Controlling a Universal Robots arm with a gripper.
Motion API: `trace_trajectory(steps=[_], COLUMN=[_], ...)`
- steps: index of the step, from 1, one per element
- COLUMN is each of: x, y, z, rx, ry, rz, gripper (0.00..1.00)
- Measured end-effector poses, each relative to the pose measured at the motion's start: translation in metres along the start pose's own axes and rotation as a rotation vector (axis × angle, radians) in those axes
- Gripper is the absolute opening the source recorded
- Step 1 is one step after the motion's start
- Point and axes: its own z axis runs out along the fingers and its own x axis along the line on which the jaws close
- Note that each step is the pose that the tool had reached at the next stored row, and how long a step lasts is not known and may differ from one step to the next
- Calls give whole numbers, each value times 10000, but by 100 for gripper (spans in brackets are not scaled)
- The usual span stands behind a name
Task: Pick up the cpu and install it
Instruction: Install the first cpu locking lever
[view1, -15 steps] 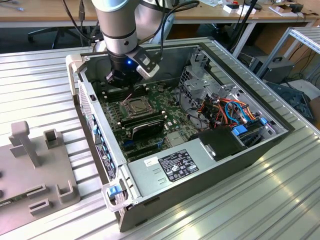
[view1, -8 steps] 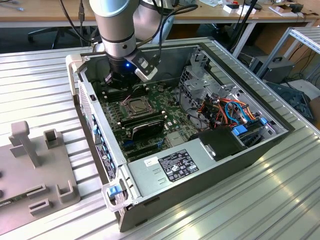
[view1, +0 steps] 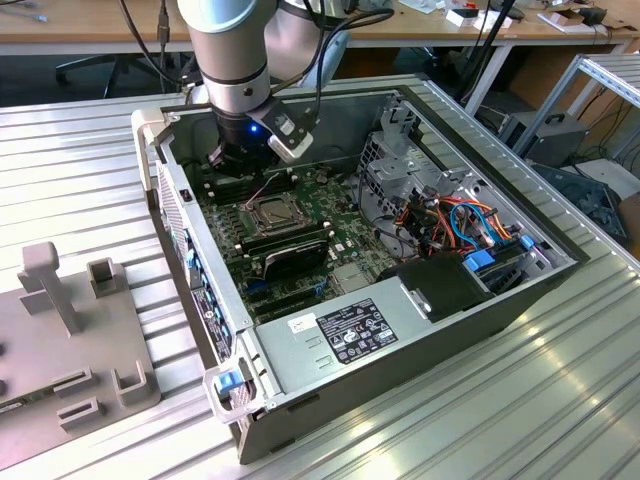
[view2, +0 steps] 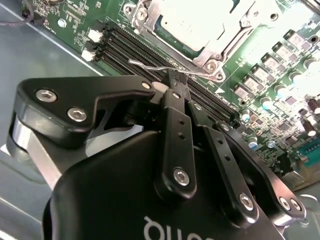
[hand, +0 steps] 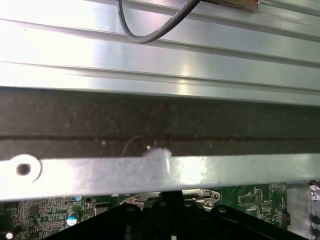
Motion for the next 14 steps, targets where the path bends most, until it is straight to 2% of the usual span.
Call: trace_trajectory(steps=[5, 10, 14], x=[-40, -40, -49], y=[-2, -2, -6], z=[22, 25, 64], rx=[-4, -3, -2], ry=[-2, -1, 72], rz=[5, 6, 12], gripper=[11, 11, 11])
